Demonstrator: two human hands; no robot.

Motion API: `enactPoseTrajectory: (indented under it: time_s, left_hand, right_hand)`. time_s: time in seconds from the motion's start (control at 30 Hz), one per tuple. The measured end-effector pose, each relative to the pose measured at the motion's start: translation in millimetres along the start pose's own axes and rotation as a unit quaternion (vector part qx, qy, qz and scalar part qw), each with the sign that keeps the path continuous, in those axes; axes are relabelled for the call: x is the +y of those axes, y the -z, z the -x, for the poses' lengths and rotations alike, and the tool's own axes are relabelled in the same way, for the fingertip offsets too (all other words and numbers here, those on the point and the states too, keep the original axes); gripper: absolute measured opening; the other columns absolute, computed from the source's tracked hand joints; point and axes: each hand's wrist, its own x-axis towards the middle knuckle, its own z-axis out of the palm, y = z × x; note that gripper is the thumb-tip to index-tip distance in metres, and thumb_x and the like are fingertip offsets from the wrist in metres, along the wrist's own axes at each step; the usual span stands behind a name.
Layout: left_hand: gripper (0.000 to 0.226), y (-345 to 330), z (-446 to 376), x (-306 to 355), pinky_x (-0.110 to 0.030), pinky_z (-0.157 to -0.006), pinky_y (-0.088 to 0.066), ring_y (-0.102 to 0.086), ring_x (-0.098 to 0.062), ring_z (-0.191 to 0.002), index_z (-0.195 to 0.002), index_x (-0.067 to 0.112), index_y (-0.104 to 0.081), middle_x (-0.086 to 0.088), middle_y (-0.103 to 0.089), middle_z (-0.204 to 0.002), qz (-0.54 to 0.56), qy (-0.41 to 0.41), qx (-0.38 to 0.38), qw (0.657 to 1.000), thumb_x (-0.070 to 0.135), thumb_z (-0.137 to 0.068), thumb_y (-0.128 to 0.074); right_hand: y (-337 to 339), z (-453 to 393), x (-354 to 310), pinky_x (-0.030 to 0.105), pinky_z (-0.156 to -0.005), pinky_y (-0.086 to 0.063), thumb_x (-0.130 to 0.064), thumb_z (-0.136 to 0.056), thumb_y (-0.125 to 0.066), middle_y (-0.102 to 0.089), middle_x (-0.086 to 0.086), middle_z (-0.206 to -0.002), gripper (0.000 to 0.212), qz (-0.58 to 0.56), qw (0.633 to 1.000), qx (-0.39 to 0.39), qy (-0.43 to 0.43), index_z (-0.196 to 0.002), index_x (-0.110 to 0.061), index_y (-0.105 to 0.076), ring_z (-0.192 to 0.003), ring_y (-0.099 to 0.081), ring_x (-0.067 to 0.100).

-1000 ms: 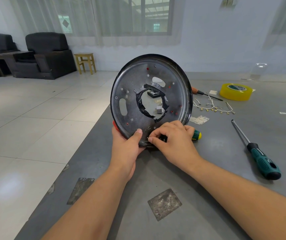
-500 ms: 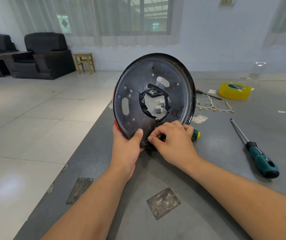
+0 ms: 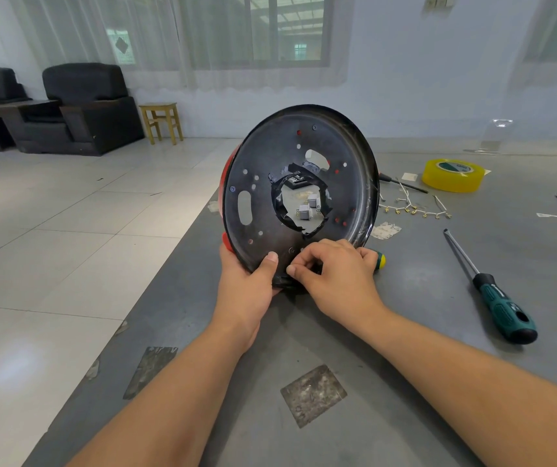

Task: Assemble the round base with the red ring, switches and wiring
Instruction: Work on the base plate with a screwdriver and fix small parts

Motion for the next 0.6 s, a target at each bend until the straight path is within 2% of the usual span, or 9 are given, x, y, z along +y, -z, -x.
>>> enactPoseTrajectory:
  time_s: [0.1, 0.27, 0.37, 0.6]
  left_hand:
    - [0.053, 0.3, 0.8, 0.3, -0.056, -0.095, -0.061, -0.069, -0.027, -0.120, -0.144, 0.030, -0.044, -0.001, -0.068, -0.133, -0.011, -0.004, 0.000, 1.000, 0.002, -0.103, -0.061]
    - [0.063, -0.5, 2.2, 1.9, -0.056, -0.093, -0.062, -0.071, -0.027, -0.119, -0.153, 0.031, -0.037, -0.001, -0.069, -0.136, 0.024, -0.003, 0.012, 1.000, -0.001, -0.104, -0.059]
    - [0.059, 1.6, 1.6, 3.1, -0.055, -0.092, -0.062, -0.072, -0.029, -0.118, -0.151, 0.029, -0.040, -0.003, -0.069, -0.136, 0.046, 0.002, 0.015, 0.999, -0.002, -0.104, -0.058]
    - [0.058, 1.1, 1.3, 5.6, -0.046, -0.083, -0.065, -0.072, -0.030, -0.117, -0.151, 0.025, -0.041, -0.007, -0.069, -0.135, 0.081, 0.023, 0.014, 0.996, -0.005, -0.103, -0.057]
  right_hand:
    - [1.8, 1.7, 0.7, 0.035, -0.076, -0.015, -0.054, -0.087, -0.068, -0.061, -0.019, -0.082, 0.016, 0.003, 1.000, 0.004, 0.004, -0.082, -0.038, -0.069, -0.093, -0.049, 0.003]
    - [2.4, 3.5, -2.4, 0.034, -0.078, -0.016, -0.054, -0.089, -0.066, -0.061, -0.020, -0.083, 0.017, 0.012, 0.999, 0.016, 0.031, -0.083, -0.038, -0.068, -0.095, -0.049, 0.001]
    - [2.8, 3.8, -5.3, 0.034, -0.080, -0.017, -0.053, -0.090, -0.065, -0.062, -0.020, -0.084, 0.017, 0.023, 0.998, 0.017, 0.048, -0.084, -0.038, -0.069, -0.097, -0.049, 0.002]
    - [5.2, 4.6, -5.0, 0.034, -0.081, -0.017, -0.050, -0.092, -0.067, -0.062, -0.021, -0.085, 0.013, 0.018, 0.998, 0.009, 0.061, -0.086, -0.040, -0.071, -0.098, -0.049, 0.002]
